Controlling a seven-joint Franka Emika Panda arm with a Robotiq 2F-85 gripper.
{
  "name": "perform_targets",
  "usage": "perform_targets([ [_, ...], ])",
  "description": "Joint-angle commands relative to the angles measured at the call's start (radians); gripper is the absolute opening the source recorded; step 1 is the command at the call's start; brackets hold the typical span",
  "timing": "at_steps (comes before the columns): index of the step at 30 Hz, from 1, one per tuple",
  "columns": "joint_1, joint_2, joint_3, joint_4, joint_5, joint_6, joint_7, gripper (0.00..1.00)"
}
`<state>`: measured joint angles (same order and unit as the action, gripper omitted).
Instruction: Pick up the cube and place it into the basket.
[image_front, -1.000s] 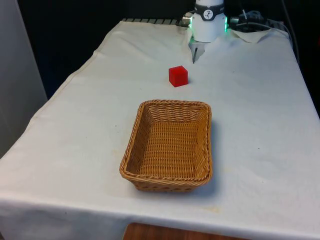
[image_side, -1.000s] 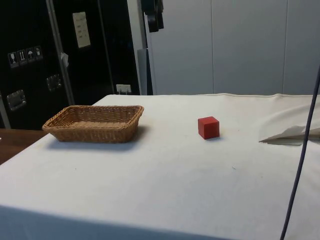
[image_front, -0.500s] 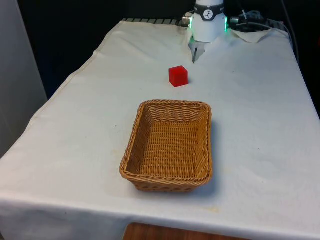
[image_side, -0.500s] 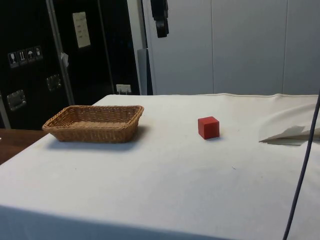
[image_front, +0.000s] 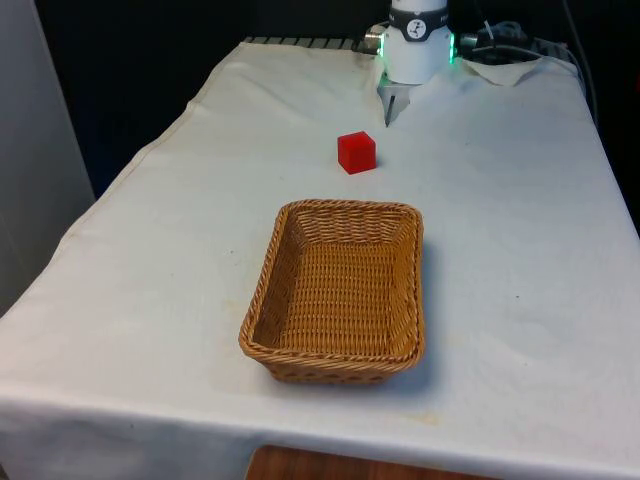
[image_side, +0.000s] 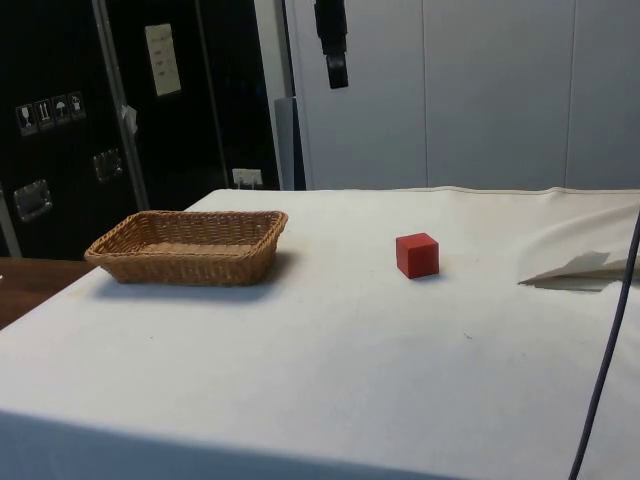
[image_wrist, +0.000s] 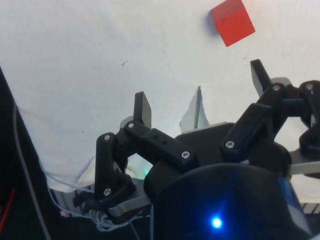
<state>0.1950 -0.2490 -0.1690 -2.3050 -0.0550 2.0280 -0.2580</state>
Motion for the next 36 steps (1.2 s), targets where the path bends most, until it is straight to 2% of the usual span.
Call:
perform_targets([
  [1, -0.001, -0.011, 0.003, -0.015, -0.012, 0.017, 0.002, 1.00],
  [4, -0.001, -0.018, 0.003, -0.031, -0.018, 0.030, -0.003, 1.00],
  [5, 0.000, -0.008, 0.001, -0.021, -0.009, 0.017, -0.007, 1.00],
  [6, -0.001, -0.022, 0.004, -0.041, -0.023, 0.037, -0.007, 1.00],
  [11, -0.001, -0.033, 0.004, -0.067, -0.033, 0.058, -0.018, 1.00],
  [12, 0.000, -0.025, 0.001, -0.056, -0.022, 0.044, -0.020, 1.00],
  [13, -0.001, -0.038, 0.004, -0.078, -0.038, 0.067, -0.022, 1.00],
  [17, -0.001, -0.048, 0.004, -0.099, -0.043, 0.081, -0.035, 1.00],
  [19, 0.000, -0.038, 0.002, -0.088, -0.032, 0.068, -0.038, 1.00],
  [22, -0.001, -0.056, 0.004, -0.117, -0.043, 0.092, -0.049, 1.00],
  [27, 0.000, -0.059, 0.002, -0.131, -0.034, 0.091, -0.070, 1.00],
  [36, -0.001, -0.090, 0.004, -0.185, -0.056, 0.121, -0.092, 1.00],
])
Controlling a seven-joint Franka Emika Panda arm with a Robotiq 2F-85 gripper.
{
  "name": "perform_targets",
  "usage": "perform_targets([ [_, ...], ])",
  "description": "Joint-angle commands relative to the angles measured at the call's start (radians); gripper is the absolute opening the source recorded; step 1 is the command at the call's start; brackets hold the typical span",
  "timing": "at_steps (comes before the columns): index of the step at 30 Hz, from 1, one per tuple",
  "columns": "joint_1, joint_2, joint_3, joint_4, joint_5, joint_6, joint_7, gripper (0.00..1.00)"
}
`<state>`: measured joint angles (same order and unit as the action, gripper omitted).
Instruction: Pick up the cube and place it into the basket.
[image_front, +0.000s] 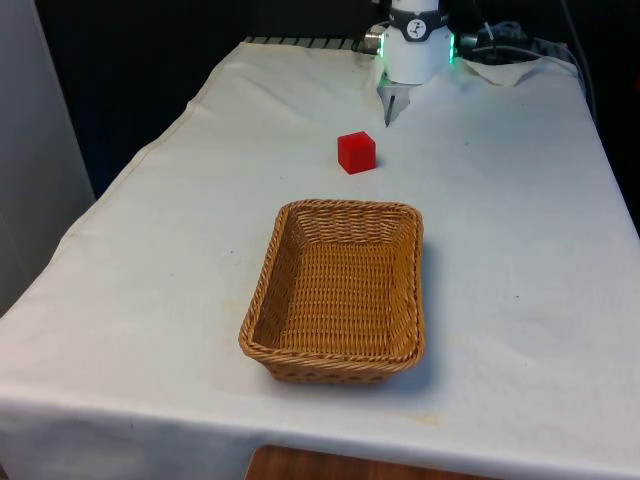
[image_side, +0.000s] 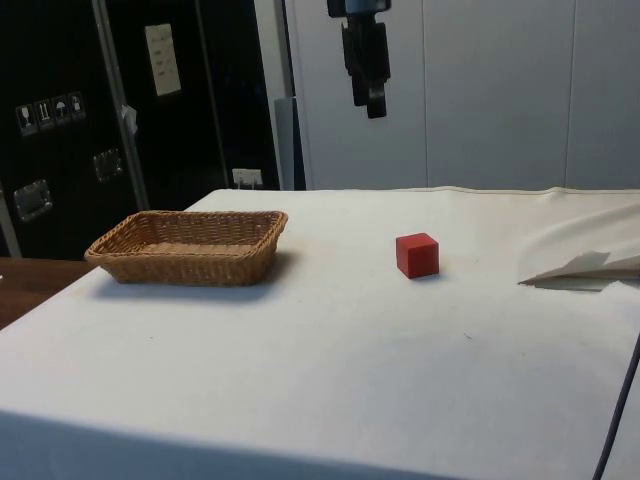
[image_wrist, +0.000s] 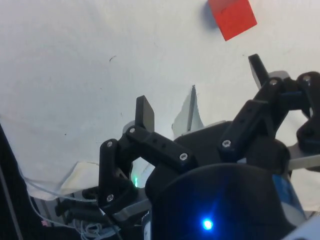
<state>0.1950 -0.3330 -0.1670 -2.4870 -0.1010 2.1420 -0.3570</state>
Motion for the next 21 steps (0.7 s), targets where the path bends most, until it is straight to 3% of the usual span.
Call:
perform_targets([
  [1, -0.002, -0.011, 0.002, -0.013, -0.010, 0.014, 0.000, 1.00],
  [21, -0.005, -0.025, 0.000, -0.092, -0.016, 0.086, -0.085, 1.00],
])
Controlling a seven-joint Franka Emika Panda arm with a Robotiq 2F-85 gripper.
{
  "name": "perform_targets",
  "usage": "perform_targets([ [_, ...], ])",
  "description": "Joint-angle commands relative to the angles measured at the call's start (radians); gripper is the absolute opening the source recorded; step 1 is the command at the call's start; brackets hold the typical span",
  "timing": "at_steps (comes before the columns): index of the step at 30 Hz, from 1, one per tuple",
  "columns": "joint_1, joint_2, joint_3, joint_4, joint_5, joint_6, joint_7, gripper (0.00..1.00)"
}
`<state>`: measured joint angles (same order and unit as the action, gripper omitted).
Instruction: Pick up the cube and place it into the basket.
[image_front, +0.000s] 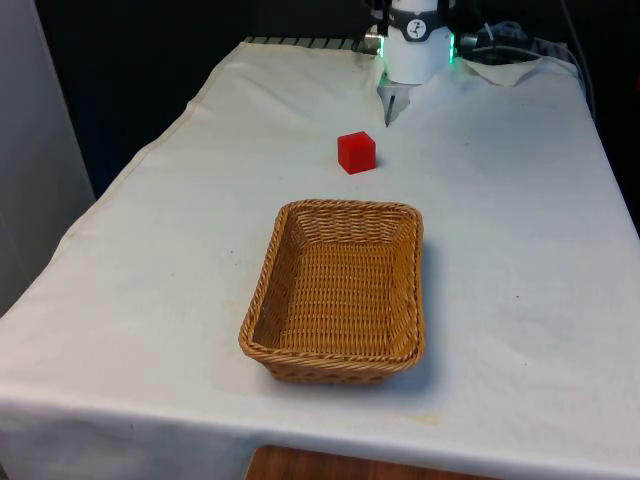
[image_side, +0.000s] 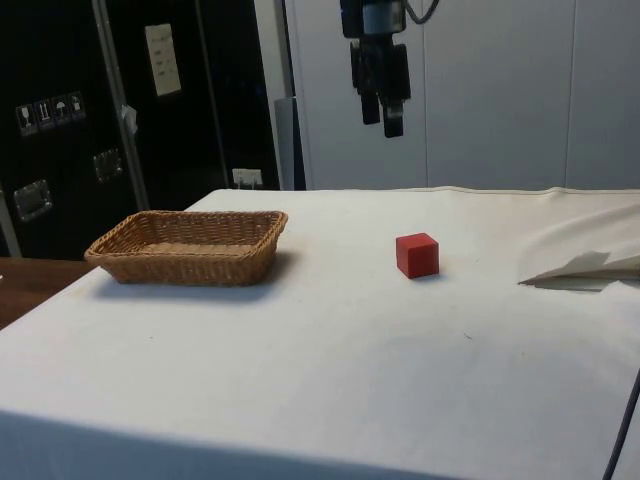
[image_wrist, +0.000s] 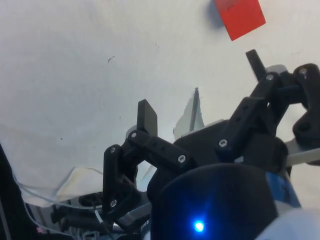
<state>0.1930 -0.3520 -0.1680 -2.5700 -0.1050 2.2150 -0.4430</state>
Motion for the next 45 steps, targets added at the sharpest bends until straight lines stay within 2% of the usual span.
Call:
perform_targets([
  [1, -0.003, -0.006, 0.001, -0.013, -0.012, 0.018, -0.005, 1.00],
  [8, -0.005, -0.006, 0.003, -0.039, -0.020, 0.042, -0.040, 1.00],
  [9, -0.001, 0.000, 0.000, -0.031, -0.008, 0.029, -0.044, 1.00],
  [10, -0.005, -0.007, 0.003, -0.042, -0.021, 0.043, -0.043, 1.00],
  [18, -0.001, 0.000, 0.000, -0.039, -0.010, 0.035, -0.050, 1.00],
  [25, -0.010, 0.005, -0.007, -0.049, -0.022, 0.058, -0.053, 1.00],
  [26, -0.005, 0.003, -0.006, -0.045, -0.013, 0.043, -0.052, 1.00],
  [27, -0.010, 0.006, -0.009, -0.051, -0.024, 0.061, -0.054, 1.00],
  [33, -0.015, 0.023, -0.028, -0.063, -0.032, 0.095, -0.065, 1.00],
  [34, -0.009, 0.023, -0.028, -0.057, -0.021, 0.080, -0.067, 1.00],
  [35, -0.015, 0.025, -0.030, -0.064, -0.033, 0.101, -0.068, 1.00],
  [42, -0.018, 0.040, -0.054, -0.078, -0.035, 0.137, -0.087, 1.00],
  [43, -0.012, 0.041, -0.059, -0.077, -0.022, 0.128, -0.093, 1.00],
  [44, -0.018, 0.043, -0.061, -0.084, -0.034, 0.148, -0.092, 1.00],
  [45, -0.018, 0.045, -0.065, -0.086, -0.033, 0.153, -0.094, 1.00],
])
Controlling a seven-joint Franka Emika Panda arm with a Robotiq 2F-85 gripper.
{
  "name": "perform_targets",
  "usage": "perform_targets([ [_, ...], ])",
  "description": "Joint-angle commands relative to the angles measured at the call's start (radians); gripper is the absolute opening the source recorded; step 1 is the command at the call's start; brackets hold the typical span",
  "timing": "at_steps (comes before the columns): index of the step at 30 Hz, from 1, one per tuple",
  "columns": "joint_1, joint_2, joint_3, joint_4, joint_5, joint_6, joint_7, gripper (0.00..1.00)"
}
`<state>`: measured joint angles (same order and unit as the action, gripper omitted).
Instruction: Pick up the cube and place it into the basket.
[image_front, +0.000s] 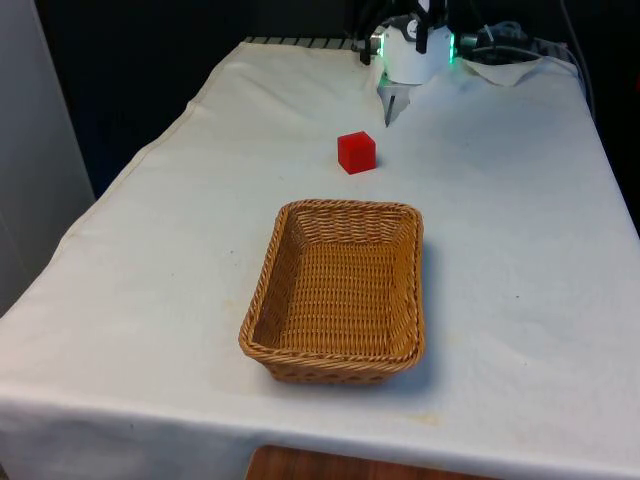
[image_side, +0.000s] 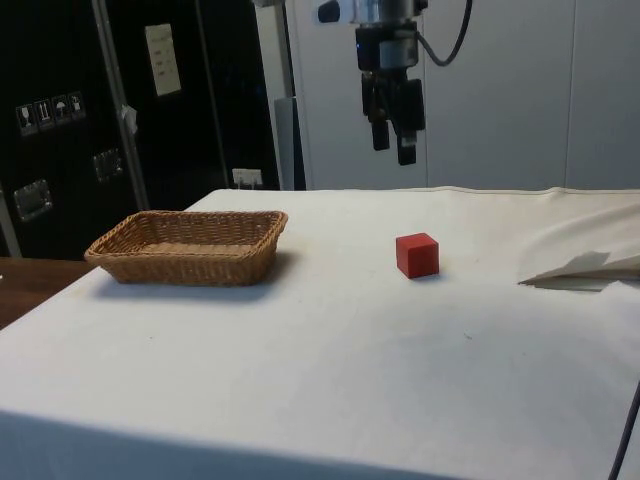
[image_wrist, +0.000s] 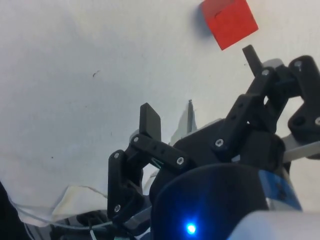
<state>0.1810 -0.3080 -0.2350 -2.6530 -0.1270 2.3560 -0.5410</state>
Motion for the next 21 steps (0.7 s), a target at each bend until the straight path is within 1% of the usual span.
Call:
perform_targets([
  [1, -0.005, 0.003, -0.001, -0.005, -0.010, 0.018, 0.002, 1.00],
  [6, -0.001, 0.008, -0.005, -0.008, -0.005, 0.032, 0.001, 1.00],
  [7, 0.000, 0.009, -0.007, -0.005, 0.000, 0.021, -0.003, 1.00],
  [8, -0.001, 0.008, -0.006, -0.010, -0.004, 0.033, 0.001, 1.00],
  [13, -0.002, 0.009, -0.008, -0.019, -0.002, 0.046, 0.000, 1.00],
  [15, -0.003, 0.009, -0.011, -0.030, -0.003, 0.061, -0.003, 1.00],
  [16, 0.000, 0.009, -0.010, -0.024, 0.001, 0.044, -0.003, 1.00],
  [17, -0.003, 0.010, -0.012, -0.034, -0.003, 0.066, -0.003, 1.00],
  [21, -0.004, 0.012, -0.023, -0.055, -0.005, 0.094, -0.009, 1.00],
])
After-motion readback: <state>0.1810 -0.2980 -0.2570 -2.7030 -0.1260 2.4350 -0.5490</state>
